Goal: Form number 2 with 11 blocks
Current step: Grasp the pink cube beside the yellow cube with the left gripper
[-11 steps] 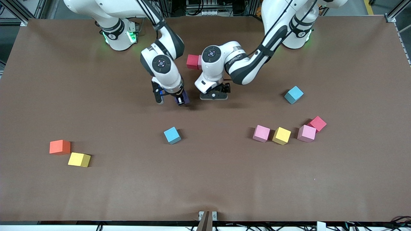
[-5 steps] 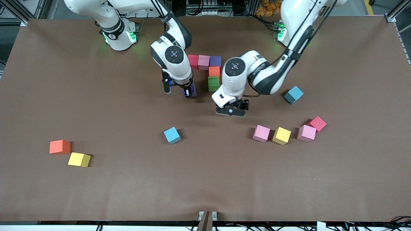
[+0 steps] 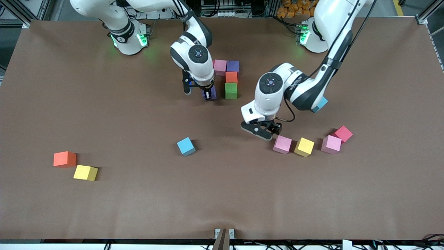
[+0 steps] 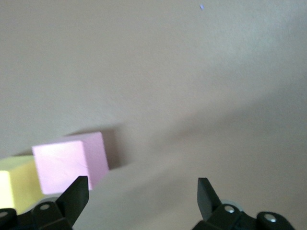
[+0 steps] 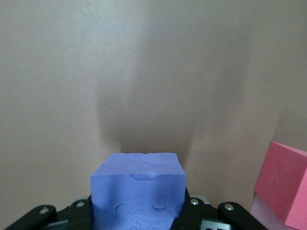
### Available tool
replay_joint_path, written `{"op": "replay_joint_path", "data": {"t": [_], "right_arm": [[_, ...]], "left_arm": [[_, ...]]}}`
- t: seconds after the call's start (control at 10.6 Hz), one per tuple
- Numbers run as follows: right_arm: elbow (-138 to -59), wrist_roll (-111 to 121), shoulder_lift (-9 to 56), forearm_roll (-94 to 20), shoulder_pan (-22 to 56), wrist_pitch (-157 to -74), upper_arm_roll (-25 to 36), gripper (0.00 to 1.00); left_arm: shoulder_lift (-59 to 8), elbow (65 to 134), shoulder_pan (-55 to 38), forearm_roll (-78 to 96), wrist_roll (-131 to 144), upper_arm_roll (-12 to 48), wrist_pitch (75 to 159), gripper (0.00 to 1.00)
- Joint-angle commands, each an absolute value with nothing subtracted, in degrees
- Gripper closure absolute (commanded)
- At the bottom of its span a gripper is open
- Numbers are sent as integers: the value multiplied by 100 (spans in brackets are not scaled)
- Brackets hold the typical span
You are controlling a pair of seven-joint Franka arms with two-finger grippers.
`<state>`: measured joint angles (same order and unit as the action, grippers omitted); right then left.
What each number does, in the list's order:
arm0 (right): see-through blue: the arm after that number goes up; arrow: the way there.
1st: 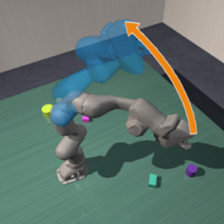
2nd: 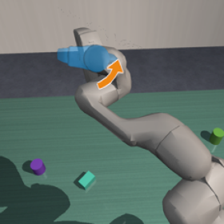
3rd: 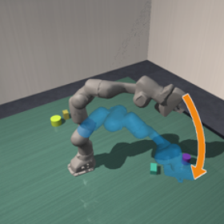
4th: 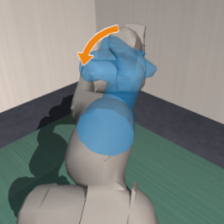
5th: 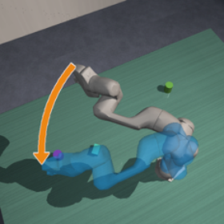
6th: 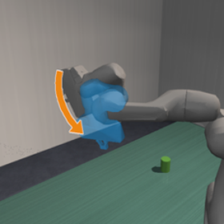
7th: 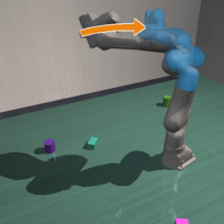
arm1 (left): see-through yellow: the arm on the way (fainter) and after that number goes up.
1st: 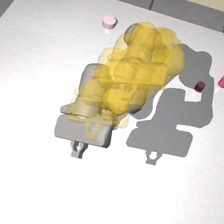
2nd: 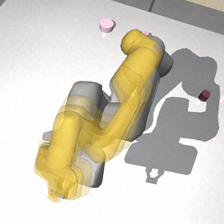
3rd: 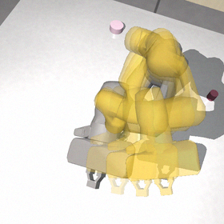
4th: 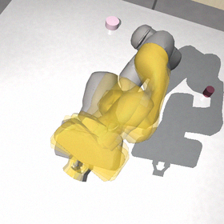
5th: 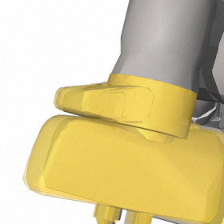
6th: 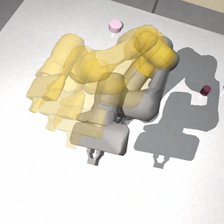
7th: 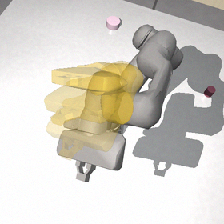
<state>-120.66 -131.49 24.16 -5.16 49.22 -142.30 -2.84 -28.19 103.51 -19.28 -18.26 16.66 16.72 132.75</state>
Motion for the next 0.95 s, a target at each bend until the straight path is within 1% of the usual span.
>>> {"op": "replay_joint_path", "data": {"t": [0.0,0.38,0.85], "right_arm": [[-11848,-13745,2680,-238,5097,-14396,-272,100],[-11804,-13851,2786,-229,5185,-14519,-272,100],[-11733,-14010,2830,-237,5186,-14590,-272,100]], "left_arm": [[-2891,10109,-1759,-1469,1345,1652,13201,0],[-3102,9906,-1336,-723,1301,1644,13192,0],[-3471,9817,-1283,-764,1398,1398,13201,0]]}}
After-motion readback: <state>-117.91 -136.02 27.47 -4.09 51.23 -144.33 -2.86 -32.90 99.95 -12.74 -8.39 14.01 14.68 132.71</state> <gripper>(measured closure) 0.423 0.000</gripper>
